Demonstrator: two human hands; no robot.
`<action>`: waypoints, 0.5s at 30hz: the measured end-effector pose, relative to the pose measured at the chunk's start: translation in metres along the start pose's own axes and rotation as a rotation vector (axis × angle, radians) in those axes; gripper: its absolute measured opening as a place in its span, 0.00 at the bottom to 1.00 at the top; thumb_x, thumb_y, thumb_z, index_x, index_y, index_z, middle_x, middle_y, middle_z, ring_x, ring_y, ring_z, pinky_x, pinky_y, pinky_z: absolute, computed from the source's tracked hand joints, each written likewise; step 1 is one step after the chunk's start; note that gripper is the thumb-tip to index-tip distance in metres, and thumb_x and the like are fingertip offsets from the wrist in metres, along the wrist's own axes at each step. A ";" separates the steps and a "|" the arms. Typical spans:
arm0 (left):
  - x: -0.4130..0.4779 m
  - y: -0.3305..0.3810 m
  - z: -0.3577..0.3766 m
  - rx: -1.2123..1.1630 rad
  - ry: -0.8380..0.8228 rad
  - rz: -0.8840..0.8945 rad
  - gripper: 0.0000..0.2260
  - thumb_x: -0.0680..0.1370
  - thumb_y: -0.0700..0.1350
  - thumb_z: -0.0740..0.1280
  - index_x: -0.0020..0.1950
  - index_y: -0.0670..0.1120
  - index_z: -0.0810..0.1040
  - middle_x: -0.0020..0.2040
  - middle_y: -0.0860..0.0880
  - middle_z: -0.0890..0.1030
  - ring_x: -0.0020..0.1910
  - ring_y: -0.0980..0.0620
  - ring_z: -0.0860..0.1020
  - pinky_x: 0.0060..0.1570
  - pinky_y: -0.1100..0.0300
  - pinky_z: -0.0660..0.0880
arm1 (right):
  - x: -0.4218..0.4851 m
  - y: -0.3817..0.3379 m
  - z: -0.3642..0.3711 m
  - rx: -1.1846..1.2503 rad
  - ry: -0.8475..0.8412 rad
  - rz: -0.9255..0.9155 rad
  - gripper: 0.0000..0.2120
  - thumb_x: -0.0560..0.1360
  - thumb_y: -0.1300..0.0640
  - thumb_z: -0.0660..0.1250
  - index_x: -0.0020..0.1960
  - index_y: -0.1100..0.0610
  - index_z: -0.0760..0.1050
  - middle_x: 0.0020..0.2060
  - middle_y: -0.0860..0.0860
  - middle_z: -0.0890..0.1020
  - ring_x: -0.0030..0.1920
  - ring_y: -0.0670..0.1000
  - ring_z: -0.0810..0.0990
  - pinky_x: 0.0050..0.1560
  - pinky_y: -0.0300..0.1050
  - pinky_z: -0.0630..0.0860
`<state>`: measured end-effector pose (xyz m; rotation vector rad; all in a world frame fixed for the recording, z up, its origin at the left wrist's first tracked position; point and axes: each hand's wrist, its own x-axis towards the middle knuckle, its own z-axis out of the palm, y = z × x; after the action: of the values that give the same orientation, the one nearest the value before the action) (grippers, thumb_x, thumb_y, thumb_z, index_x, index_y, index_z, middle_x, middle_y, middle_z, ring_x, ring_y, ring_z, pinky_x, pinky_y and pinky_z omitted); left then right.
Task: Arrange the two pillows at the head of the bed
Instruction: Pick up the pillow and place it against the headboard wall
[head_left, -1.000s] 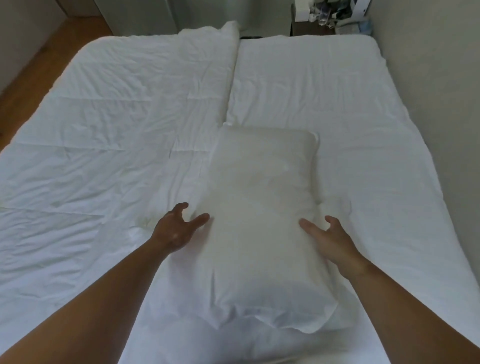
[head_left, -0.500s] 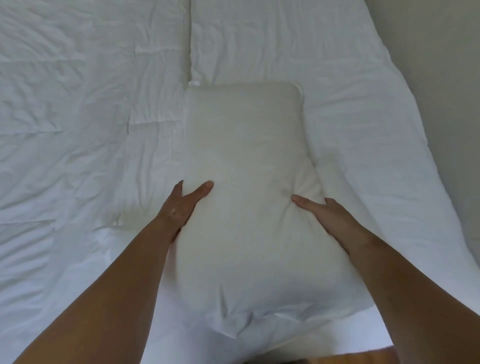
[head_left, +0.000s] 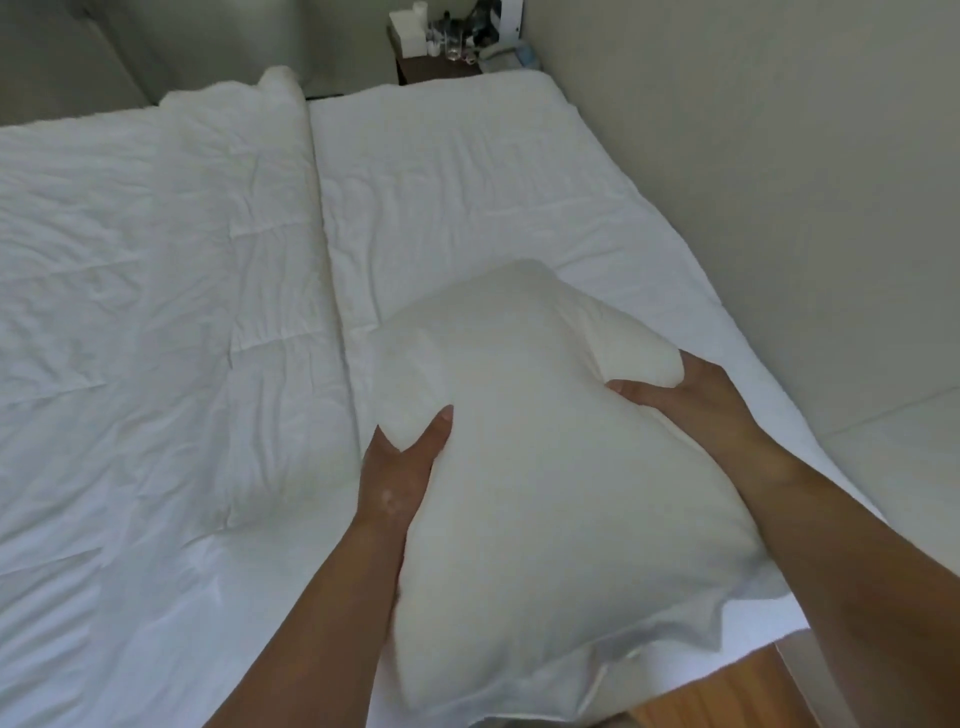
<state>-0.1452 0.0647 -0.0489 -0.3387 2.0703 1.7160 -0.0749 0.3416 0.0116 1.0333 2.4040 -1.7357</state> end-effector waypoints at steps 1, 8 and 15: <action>-0.009 0.000 0.009 -0.021 -0.020 0.007 0.15 0.78 0.54 0.74 0.63 0.58 0.78 0.48 0.64 0.81 0.45 0.67 0.78 0.40 0.75 0.72 | -0.008 -0.002 -0.013 -0.012 0.017 -0.021 0.24 0.70 0.54 0.81 0.61 0.46 0.74 0.46 0.34 0.76 0.44 0.30 0.73 0.35 0.22 0.70; -0.062 0.010 0.084 -0.052 -0.127 0.089 0.32 0.70 0.61 0.77 0.73 0.57 0.76 0.63 0.57 0.84 0.62 0.54 0.82 0.66 0.53 0.76 | -0.055 0.015 -0.106 -0.010 0.154 -0.077 0.20 0.68 0.60 0.82 0.50 0.41 0.78 0.47 0.37 0.82 0.40 0.29 0.81 0.41 0.29 0.74; -0.095 0.019 0.194 -0.064 -0.209 0.137 0.36 0.64 0.63 0.78 0.71 0.57 0.76 0.62 0.58 0.85 0.62 0.54 0.83 0.67 0.48 0.77 | -0.064 0.038 -0.221 -0.038 0.257 -0.111 0.28 0.66 0.56 0.83 0.65 0.48 0.81 0.54 0.44 0.87 0.55 0.46 0.86 0.58 0.48 0.79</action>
<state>-0.0374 0.2496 -0.0155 -0.0346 1.9293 1.8145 0.0747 0.5030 0.0885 1.2080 2.6839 -1.6730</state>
